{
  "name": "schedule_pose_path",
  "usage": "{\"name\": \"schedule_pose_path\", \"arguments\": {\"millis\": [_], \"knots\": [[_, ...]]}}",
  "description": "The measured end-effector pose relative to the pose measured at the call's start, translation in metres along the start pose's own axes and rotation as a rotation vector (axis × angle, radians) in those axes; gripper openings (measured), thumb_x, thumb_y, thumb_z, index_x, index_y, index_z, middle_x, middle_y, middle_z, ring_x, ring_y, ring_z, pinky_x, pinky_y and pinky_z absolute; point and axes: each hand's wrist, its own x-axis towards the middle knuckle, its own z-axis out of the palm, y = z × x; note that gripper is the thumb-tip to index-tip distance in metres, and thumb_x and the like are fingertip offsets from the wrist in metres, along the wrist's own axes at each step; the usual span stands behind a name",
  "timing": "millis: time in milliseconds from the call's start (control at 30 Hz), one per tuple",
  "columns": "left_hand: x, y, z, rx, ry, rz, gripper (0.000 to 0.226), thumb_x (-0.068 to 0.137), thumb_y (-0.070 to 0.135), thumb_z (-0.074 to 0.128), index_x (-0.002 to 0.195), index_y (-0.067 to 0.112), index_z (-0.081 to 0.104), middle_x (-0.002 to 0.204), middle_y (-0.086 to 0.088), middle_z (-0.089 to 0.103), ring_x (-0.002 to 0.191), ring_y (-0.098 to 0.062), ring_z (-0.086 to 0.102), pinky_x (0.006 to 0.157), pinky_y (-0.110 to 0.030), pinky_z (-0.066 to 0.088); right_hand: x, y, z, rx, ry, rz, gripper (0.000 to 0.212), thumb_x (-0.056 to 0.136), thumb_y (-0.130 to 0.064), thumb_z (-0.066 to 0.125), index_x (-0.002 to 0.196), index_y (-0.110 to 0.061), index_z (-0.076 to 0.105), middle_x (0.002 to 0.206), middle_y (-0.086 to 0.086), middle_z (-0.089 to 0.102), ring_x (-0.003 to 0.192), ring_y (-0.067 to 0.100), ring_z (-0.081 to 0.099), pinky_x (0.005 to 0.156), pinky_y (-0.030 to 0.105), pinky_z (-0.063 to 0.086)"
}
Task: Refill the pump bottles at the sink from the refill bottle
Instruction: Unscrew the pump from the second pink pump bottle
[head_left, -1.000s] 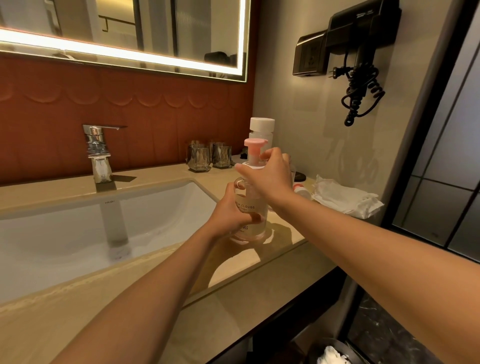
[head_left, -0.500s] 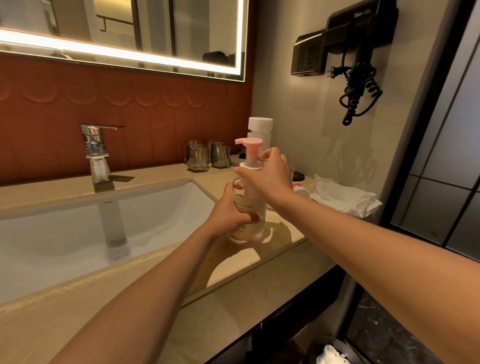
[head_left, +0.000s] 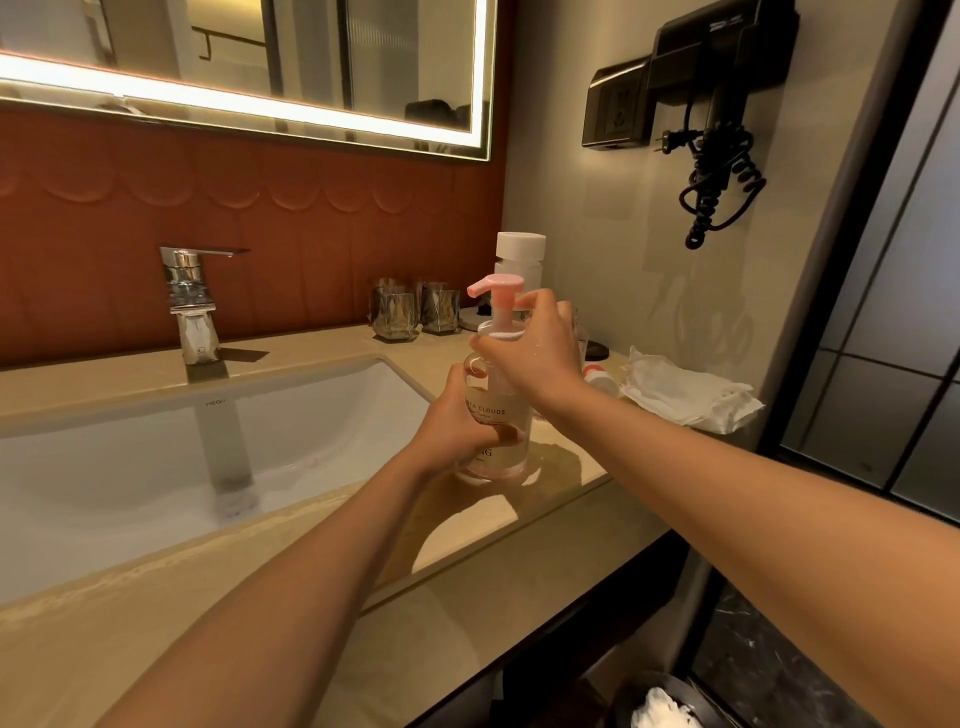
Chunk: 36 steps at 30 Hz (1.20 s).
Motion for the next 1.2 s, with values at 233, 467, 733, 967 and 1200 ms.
{"name": "schedule_pose_path", "arguments": {"millis": [233,467,733,967,1200], "knots": [[0.001,0.001,0.000,0.004,0.002,-0.025,0.081,0.068,0.020,0.081,0.122,0.035,0.023,0.120,-0.001,0.053,0.108,-0.020,0.054,0.083,-0.031,0.050,-0.005,-0.003,-0.003,0.163,-0.131,-0.005,0.055,0.088,-0.017,0.058,0.137,-0.019,0.032,0.133,0.005,0.046,0.120,0.025,0.047,0.099,0.046,0.043],[-0.001,0.001,0.000,0.007,-0.004,-0.015,0.088,0.066,0.019,0.083,0.127,0.034,0.023,0.127,-0.003,0.050,0.113,-0.022,0.054,0.090,-0.040,0.052,-0.002,-0.002,0.001,0.021,-0.023,0.026,0.060,0.081,-0.030,0.069,0.129,-0.017,0.036,0.131,0.006,0.042,0.117,0.024,0.045,0.096,0.041,0.046],[0.000,0.003,0.000,0.012,0.005,-0.043,0.085,0.067,0.018,0.082,0.125,0.035,0.022,0.125,-0.003,0.052,0.113,-0.023,0.054,0.094,-0.042,0.049,-0.002,-0.002,0.004,0.105,-0.118,0.023,0.063,0.084,-0.025,0.063,0.137,-0.019,0.029,0.134,0.006,0.039,0.122,0.027,0.043,0.100,0.049,0.042],[0.001,0.000,-0.001,0.015,-0.005,-0.038,0.089,0.065,0.018,0.083,0.131,0.028,0.024,0.127,-0.005,0.051,0.114,-0.024,0.054,0.093,-0.046,0.050,-0.001,0.001,0.001,0.051,-0.010,0.029,0.054,0.080,-0.028,0.068,0.124,-0.016,0.038,0.127,0.005,0.043,0.115,0.023,0.045,0.095,0.039,0.046],[0.001,-0.001,0.001,-0.017,0.006,-0.046,0.090,0.067,0.016,0.082,0.133,0.034,0.024,0.126,-0.002,0.053,0.115,-0.023,0.053,0.094,-0.048,0.049,-0.004,0.000,0.009,0.045,-0.092,0.001,0.070,0.081,-0.029,0.067,0.139,-0.019,0.028,0.137,0.007,0.038,0.123,0.027,0.042,0.100,0.047,0.042]]}}
